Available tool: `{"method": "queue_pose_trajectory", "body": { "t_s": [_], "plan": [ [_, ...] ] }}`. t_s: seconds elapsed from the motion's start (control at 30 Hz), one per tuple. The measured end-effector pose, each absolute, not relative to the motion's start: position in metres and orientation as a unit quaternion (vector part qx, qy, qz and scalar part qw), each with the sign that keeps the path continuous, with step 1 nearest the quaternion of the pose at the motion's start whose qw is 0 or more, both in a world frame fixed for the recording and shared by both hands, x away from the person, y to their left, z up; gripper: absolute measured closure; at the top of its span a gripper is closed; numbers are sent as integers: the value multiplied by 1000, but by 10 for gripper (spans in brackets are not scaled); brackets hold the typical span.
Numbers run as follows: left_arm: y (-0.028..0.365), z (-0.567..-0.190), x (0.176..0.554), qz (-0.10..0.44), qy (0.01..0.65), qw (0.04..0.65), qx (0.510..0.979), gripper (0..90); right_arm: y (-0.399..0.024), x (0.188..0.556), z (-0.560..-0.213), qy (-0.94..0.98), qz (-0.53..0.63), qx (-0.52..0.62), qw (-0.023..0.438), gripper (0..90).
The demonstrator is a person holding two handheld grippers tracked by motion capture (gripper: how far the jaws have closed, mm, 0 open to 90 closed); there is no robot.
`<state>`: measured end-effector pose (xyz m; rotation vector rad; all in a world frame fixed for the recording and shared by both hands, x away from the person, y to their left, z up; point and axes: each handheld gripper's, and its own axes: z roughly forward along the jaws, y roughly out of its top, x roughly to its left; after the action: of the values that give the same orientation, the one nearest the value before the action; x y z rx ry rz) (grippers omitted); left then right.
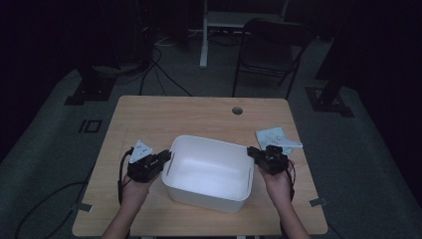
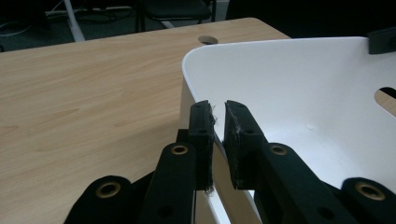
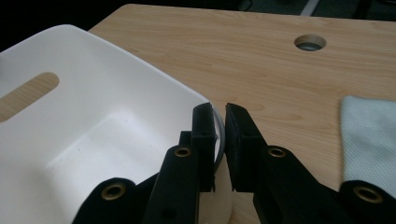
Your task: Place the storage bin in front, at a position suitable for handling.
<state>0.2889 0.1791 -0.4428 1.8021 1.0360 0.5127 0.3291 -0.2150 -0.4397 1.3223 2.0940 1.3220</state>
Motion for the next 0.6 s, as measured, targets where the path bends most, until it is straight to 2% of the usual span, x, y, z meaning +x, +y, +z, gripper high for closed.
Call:
{"method": "queue_pose_trajectory", "body": {
  "t_s": [0.6],
  "plan": [
    [176,-442,254,219,422,478,739,797,-205,348,-440,744,468,448,165,824]
  ]
}}
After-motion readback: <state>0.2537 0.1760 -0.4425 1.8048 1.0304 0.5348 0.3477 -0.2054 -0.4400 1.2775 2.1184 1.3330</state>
